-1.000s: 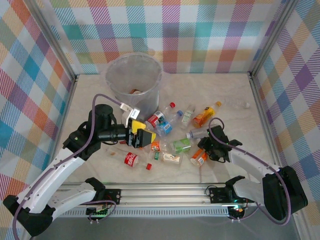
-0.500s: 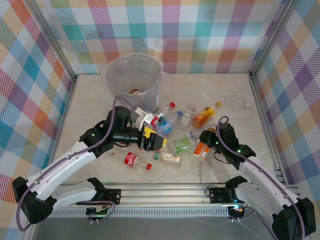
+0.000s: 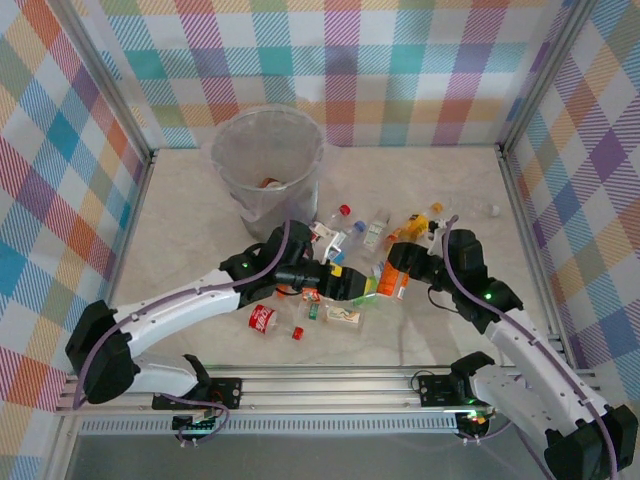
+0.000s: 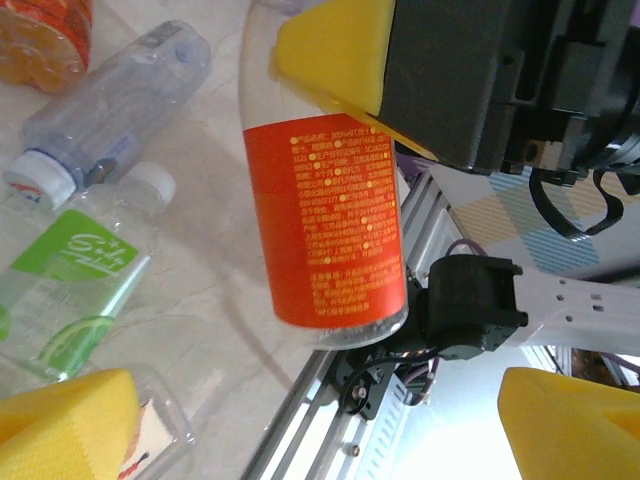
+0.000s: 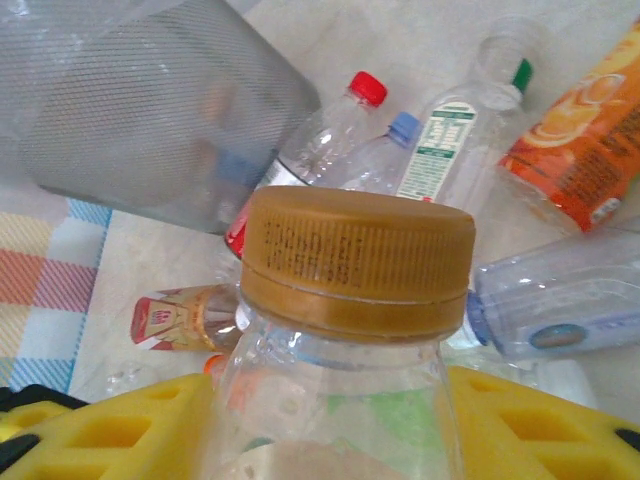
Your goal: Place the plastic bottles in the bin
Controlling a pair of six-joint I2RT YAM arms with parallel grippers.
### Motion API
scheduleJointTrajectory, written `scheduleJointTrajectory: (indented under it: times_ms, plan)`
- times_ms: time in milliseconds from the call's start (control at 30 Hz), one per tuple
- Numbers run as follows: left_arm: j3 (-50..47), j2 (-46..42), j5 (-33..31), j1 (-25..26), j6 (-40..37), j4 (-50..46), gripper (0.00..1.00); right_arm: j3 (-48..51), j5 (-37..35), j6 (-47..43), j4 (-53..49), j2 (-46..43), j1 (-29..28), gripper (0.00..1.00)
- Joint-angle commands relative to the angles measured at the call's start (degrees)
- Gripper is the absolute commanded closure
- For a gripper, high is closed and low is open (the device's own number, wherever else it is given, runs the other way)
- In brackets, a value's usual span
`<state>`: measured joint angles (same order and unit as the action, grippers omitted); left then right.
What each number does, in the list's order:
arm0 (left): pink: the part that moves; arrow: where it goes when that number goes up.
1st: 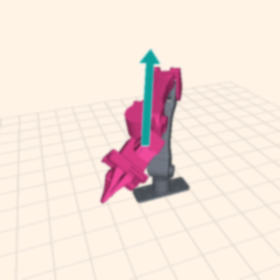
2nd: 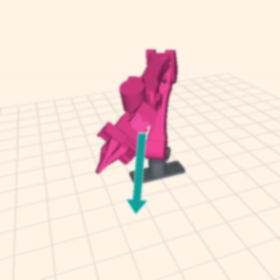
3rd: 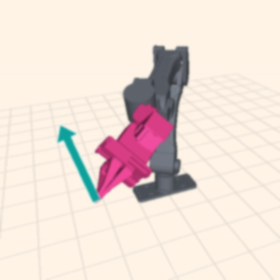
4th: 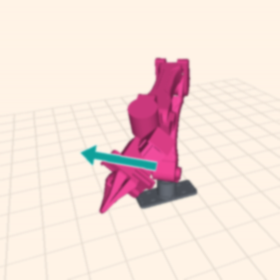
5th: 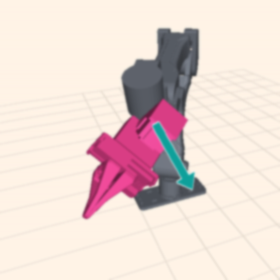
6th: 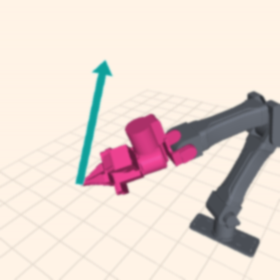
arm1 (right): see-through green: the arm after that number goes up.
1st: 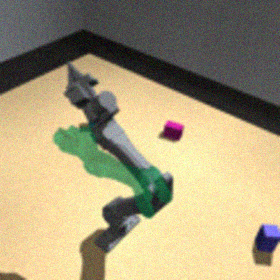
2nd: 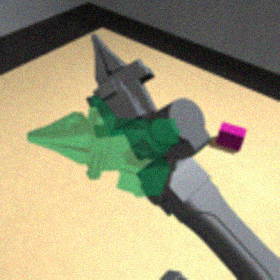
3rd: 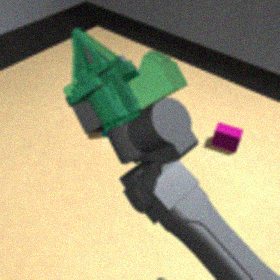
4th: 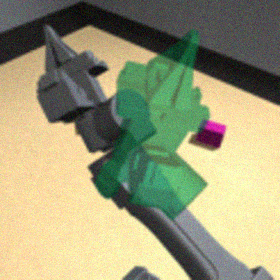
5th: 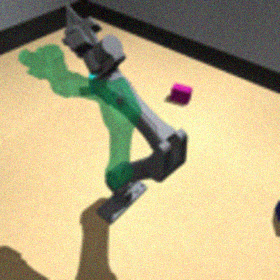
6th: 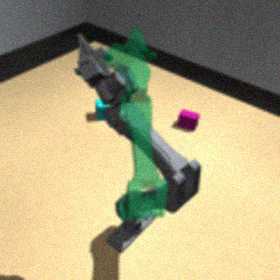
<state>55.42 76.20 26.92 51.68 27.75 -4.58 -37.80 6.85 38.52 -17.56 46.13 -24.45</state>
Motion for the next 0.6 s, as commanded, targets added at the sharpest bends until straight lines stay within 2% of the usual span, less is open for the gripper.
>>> scheduleJointTrajectory:
  times_ms: [0,133,367,567]
  plan:
    - [0.3,2.2,-1.3,1.6,3.5,7.9,0.07,-2.0,2.6,0.2,4.1,0.1,-1.1,0.50]
    - [0.0,5.1,0.6,2.6,7.6,14.0,0.07,-1.6,2.3,0.8,5.1,-0.3,-1.9,0.50]
    - [1.7,9.4,2.3,4.6,10.5,17.4,0.07,-1.4,2.1,0.9,5.3,-1.0,-2.5,0.50]
    - [2.6,11.1,1.8,5.1,11.7,19.0,0.12,-1.2,2.3,1.1,5.3,-1.7,-2.6,0.50]
